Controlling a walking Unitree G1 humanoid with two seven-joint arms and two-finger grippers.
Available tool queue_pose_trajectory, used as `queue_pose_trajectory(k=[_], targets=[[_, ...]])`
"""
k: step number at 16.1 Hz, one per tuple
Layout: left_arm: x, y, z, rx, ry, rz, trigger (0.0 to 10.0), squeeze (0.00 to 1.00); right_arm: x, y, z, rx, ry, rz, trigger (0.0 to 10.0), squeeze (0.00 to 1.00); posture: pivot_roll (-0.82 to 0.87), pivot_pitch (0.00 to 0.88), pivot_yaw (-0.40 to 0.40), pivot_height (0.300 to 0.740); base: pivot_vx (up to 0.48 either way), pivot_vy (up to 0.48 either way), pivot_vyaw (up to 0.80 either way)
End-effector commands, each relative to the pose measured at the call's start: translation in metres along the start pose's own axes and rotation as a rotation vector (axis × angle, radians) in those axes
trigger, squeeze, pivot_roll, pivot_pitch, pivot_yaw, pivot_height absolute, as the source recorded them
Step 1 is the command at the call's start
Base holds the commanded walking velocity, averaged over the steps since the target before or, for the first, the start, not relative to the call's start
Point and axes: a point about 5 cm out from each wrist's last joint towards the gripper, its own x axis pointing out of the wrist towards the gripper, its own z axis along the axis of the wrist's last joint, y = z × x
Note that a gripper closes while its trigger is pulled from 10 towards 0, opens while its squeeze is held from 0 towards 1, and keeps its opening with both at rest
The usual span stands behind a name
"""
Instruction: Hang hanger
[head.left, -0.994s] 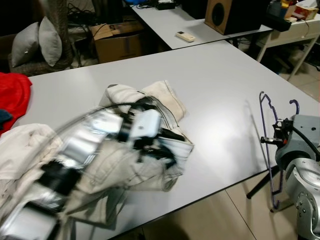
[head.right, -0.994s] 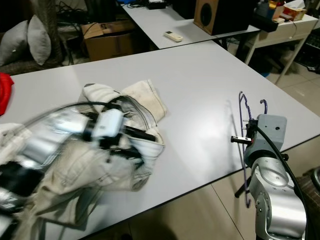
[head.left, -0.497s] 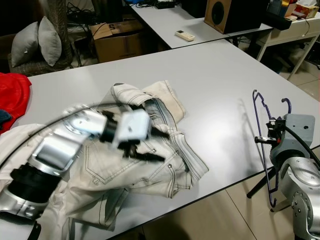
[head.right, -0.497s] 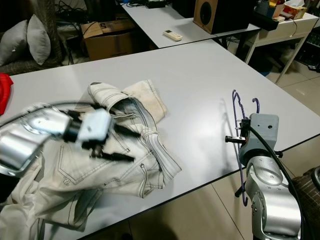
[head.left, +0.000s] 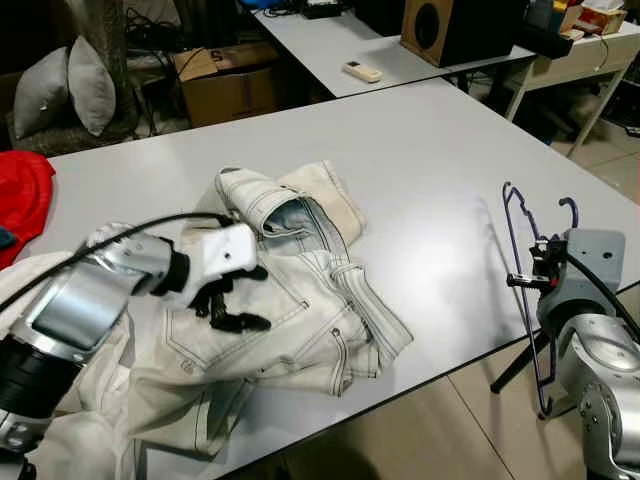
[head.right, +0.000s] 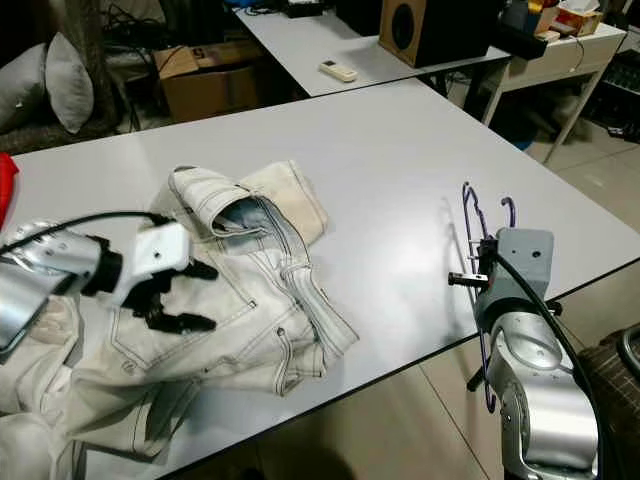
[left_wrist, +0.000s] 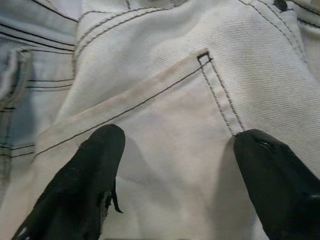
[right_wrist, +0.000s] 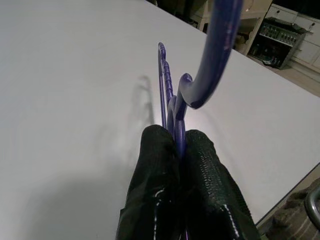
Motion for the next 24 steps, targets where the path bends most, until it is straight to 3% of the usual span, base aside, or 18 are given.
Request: queue_pose_trajectory(k=[1, 4, 5, 8, 10, 11, 12, 14, 15, 18, 20, 22, 23, 24], targets=[[0.009, 0.002, -0.01, 0.012, 0.084, 0.03, 10.0, 1.0, 0.004, 0.002, 0.007, -0.012, -0.038, 0.003, 10.0, 0.0, -0.08, 0.0, 0.05, 0.74, 0.0, 0.0, 0.0], [0.025, 0.011, -0.018, 0.007, 0.133, 0.131, 10.0, 1.0, 0.009, 0.009, 0.03, 0.02, -0.159, 0.07, 10.0, 0.0, -0.09, 0.0, 0.052, 0.74, 0.0, 0.0, 0.0], [0.041, 0.017, -0.029, -0.003, 0.196, 0.22, 10.0, 1.0, 0.01, 0.009, 0.046, 0.052, -0.237, 0.105, 10.0, 0.0, -0.08, 0.0, 0.045, 0.74, 0.0, 0.0, 0.0], [0.06, 0.04, -0.057, 0.028, 0.365, 0.41, 10.0, 1.0, 0.012, 0.007, 0.046, 0.052, -0.241, 0.1, 10.0, 0.0, -0.09, 0.0, 0.038, 0.74, 0.0, 0.0, 0.0], [0.068, 0.054, -0.051, 0.113, 0.369, 0.482, 10.0, 1.0, 0.009, 0.01, 0.044, 0.053, -0.237, 0.1, 10.0, 0.0, -0.12, 0.0, 0.053, 0.74, 0.0, 0.0, 0.0], [0.072, 0.064, -0.033, 0.19, 0.286, 0.527, 10.0, 1.0, 0.006, 0.01, 0.043, 0.059, -0.236, 0.098, 10.0, 0.0, -0.13, 0.0, 0.062, 0.74, 0.0, 0.0, 0.0], [0.073, 0.065, -0.029, 0.195, 0.261, 0.531, 10.0, 1.0, 0.005, 0.009, 0.042, 0.06, -0.236, 0.097, 10.0, 0.0, -0.13, 0.0, 0.062, 0.74, 0.0, 0.0, 0.0], [0.08, 0.064, 0.003, 0.169, -0.038, 0.43, 10.0, 1.0, 0.0, 0.005, 0.036, 0.064, -0.218, 0.074, 10.0, 0.0, -0.14, 0.0, 0.073, 0.74, 0.0, 0.0, 0.0], [0.081, 0.059, 0.009, 0.122, -0.137, 0.365, 10.0, 1.0, -0.001, 0.003, 0.034, 0.067, -0.211, 0.067, 10.0, 0.0, -0.14, 0.0, 0.073, 0.74, 0.0, 0.0, 0.0], [0.071, 0.047, 0.019, 0.07, -0.341, 0.204, 10.0, 1.0, 0.004, 0.001, 0.04, 0.08, -0.233, 0.078, 10.0, 0.0, -0.13, 0.0, 0.065, 0.74, 0.0, 0.0, 0.0], [0.056, 0.044, 0.01, 0.076, -0.326, 0.145, 10.0, 1.0, 0.011, -0.004, 0.053, 0.098, -0.276, 0.107, 10.0, 0.0, -0.12, 0.0, 0.055, 0.74, 0.0, 0.0, 0.0], [0.028, 0.045, 0.0, 0.038, -0.318, 0.127, 10.0, 1.0, 0.023, -0.012, 0.077, 0.104, -0.339, 0.207, 10.0, 0.0, -0.09, 0.0, 0.038, 0.74, 0.0, 0.0, 0.0], [0.012, 0.04, 0.003, -0.005, -0.363, 0.079, 10.0, 1.0, 0.031, -0.016, 0.09, 0.054, -0.348, 0.295, 10.0, 0.0, -0.08, 0.0, 0.025, 0.74, 0.0, 0.0, 0.0], [0.008, 0.036, 0.003, -0.013, -0.363, 0.046, 10.0, 1.0, 0.034, -0.018, 0.094, 0.032, -0.352, 0.308, 10.0, 0.0, -0.08, 0.0, 0.022, 0.74, 0.0, 0.0, 0.0]])
